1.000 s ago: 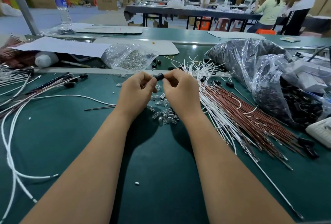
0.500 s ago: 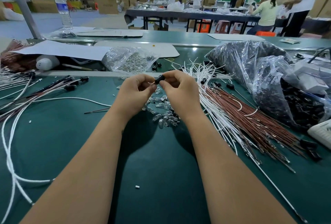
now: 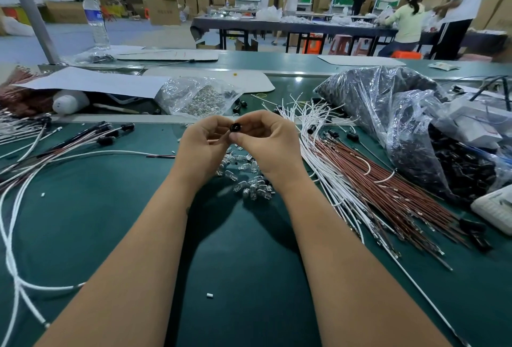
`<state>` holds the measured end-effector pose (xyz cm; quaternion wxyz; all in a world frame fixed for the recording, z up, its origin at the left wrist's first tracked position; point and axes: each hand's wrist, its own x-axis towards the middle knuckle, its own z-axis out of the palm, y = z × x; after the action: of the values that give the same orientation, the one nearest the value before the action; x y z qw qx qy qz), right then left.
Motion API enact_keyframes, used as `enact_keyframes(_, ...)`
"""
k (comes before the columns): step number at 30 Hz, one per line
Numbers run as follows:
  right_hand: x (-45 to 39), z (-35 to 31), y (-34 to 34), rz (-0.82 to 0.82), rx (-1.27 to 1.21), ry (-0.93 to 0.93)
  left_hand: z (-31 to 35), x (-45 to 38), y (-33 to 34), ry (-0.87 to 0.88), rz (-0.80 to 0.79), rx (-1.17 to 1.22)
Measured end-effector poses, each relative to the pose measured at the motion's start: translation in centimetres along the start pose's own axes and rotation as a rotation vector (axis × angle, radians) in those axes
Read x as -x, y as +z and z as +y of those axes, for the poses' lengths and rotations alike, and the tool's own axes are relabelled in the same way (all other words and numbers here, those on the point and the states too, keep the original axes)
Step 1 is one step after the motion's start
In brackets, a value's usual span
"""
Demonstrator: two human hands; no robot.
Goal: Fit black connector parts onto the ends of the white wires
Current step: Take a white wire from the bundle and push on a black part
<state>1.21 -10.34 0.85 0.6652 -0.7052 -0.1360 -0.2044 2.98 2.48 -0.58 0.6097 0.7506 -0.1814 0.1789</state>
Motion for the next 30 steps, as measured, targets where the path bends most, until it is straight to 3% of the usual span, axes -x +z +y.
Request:
enact_keyframes(15, -0.6, 1.0, -0.4, 0.060, 0.089, 0.081, -0.1, 0.1, 0.6, -0.022, 0.042, -0.197)
enact_keyframes(30, -0.4, 0.6, -0.4, 0.104, 0.038, 0.028, 0.2, 0.2, -0.1, -0.040, 0.014, -0.139)
